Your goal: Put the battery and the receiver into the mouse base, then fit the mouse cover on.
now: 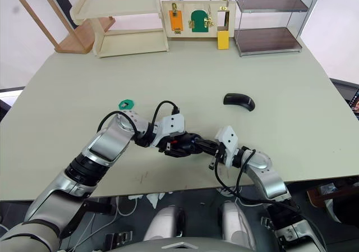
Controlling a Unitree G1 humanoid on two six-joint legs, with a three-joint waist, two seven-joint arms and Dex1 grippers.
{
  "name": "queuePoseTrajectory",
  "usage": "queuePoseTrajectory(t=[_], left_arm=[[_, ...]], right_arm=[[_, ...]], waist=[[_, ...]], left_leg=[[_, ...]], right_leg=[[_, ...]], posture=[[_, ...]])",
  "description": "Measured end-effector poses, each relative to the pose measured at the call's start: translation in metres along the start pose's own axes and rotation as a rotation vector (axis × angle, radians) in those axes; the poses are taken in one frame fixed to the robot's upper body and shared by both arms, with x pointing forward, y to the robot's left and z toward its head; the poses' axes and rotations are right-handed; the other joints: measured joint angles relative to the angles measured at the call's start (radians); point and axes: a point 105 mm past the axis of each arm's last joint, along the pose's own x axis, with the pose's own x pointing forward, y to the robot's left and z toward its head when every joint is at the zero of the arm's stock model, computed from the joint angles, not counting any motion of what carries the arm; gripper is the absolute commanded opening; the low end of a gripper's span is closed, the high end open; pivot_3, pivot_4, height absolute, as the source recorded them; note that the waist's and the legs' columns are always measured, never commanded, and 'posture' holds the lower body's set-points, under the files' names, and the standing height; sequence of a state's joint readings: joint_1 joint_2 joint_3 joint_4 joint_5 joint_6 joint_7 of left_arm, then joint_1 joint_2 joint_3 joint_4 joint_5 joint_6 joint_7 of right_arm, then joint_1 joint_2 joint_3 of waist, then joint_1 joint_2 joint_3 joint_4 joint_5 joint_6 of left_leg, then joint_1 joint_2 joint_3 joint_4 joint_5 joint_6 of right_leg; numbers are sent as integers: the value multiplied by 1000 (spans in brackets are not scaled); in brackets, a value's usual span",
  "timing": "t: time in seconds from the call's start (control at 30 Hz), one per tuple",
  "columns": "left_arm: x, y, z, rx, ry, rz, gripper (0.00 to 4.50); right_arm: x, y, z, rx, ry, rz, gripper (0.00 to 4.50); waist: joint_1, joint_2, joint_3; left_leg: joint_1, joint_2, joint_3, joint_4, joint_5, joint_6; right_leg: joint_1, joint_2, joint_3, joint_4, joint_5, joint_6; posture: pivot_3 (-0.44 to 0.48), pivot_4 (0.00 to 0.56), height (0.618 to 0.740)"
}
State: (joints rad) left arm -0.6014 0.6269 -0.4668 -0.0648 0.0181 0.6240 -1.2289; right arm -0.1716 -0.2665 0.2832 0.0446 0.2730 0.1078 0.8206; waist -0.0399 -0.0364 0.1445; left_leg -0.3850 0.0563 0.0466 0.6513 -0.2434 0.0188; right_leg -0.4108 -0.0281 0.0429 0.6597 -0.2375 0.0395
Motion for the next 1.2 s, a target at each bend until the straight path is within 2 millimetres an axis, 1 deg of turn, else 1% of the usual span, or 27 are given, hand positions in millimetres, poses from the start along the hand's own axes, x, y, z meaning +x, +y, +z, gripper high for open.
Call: queuePoseTrajectory(t=[0.13,0.23,0.3,0.4,0.5,0.67,0.73,0.77,0.83,0.87,0.9,0.93,0.97,1.0,1.03,1.07,1.1,1.2], left_arm=[[1,0,0,1,2,-2,2929],[1,0,1,1,0,-2,2929],[2,0,1,2,-2,-3,2929],[2,0,2,2,-3,-3,2929],[2,0,3,3,-6,-4,2929],[3,0,3,1,-10,-3,2929],[4,-1,4,2,-14,-3,2929],[4,-1,5,2,-14,-3,2929],[4,-1,5,2,-14,-3,2929],[4,-1,5,3,-14,-3,2929],[4,-1,5,2,-14,-3,2929],[4,-1,5,2,-14,-3,2929],[4,-1,5,2,-15,-4,2929],[4,-1,5,2,-15,-4,2929],[4,-1,5,2,-15,-4,2929],[4,-1,6,3,-15,-4,2929],[4,-1,6,2,-16,-5,2929],[5,-1,7,4,-15,-6,2929]], right_arm=[[-2,0,-1,-1,26,6,61],[-7,-2,0,-25,54,4,61],[-13,-5,3,-49,58,-7,61],[-24,-8,3,-52,77,-22,61],[-36,-5,0,-56,106,4,61],[-48,-5,18,-90,32,4,61],[-60,-10,21,-97,12,-21,61],[-61,-11,21,-96,11,-26,280],[-74,-21,26,-89,-14,-67,921],[-83,-25,29,-104,-18,-78,1373],[-87,-26,30,-112,-19,-83,1861],[-93,-28,31,-115,-23,-86,2380],[-103,-30,28,-107,-18,-85,2968],[-106,-31,26,-99,-13,-81,3378],[-109,-30,25,-93,-8,-73,3903],[-111,-30,24,-87,-3,-64,4010],[-115,-29,22,-80,5,-54,4451],[-128,-28,19,-63,23,-2,4451]], waist=[[1,0,-1],[2,0,-1],[4,0,-1],[5,1,-1],[6,1,-1],[8,1,-1],[10,1,0],[11,1,0],[13,1,0],[14,1,0],[14,1,0],[14,1,0],[16,1,0],[17,2,0],[17,2,0],[17,2,0],[18,2,1],[22,3,1]], left_leg=[[0,0,0,0,0,0],[0,0,0,0,0,0],[0,0,0,0,0,0],[-1,0,0,0,0,0],[-2,0,0,0,0,0],[-2,-1,0,0,0,0],[-2,-1,0,0,0,0],[-3,-1,0,0,0,0],[-3,-1,1,0,0,0],[-3,-1,0,0,0,0],[-3,-1,0,0,0,0],[-3,-1,0,0,0,0],[-3,-1,0,0,0,0],[-3,-1,0,0,0,0],[-3,-1,0,0,0,0],[-3,-1,0,0,0,0],[-3,-1,0,0,0,0],[-3,-1,0,0,0,0]], right_leg=[[0,0,0,0,0,0],[0,0,0,0,0,0],[0,0,0,0,0,0],[0,0,0,0,0,0],[-1,0,0,-1,0,0],[-1,-1,0,-1,0,0],[-1,-1,0,-2,0,0],[-1,-1,0,-2,0,0],[-1,-1,0,-2,0,0],[-1,-1,0,-2,0,0],[-1,-1,0,-2,0,0],[-1,-1,0,-2,0,0],[-1,-1,0,-2,0,0],[-1,-1,0,-2,0,0],[-1,-1,0,-2,0,0],[-1,-1,0,-2,0,0],[-1,-1,0,-2,0,0],[-1,-1,0,-2,0,0]], posture=[[0,150,740],[0,150,740],[0,150,740],[0,150,740],[0,150,740],[0,150,740],[0,150,740],[0,150,740],[0,150,740],[0,150,740],[0,150,740],[0,150,740],[0,150,740],[0,150,740],[0,150,740],[0,150,740],[0,150,740],[0,150,740]])
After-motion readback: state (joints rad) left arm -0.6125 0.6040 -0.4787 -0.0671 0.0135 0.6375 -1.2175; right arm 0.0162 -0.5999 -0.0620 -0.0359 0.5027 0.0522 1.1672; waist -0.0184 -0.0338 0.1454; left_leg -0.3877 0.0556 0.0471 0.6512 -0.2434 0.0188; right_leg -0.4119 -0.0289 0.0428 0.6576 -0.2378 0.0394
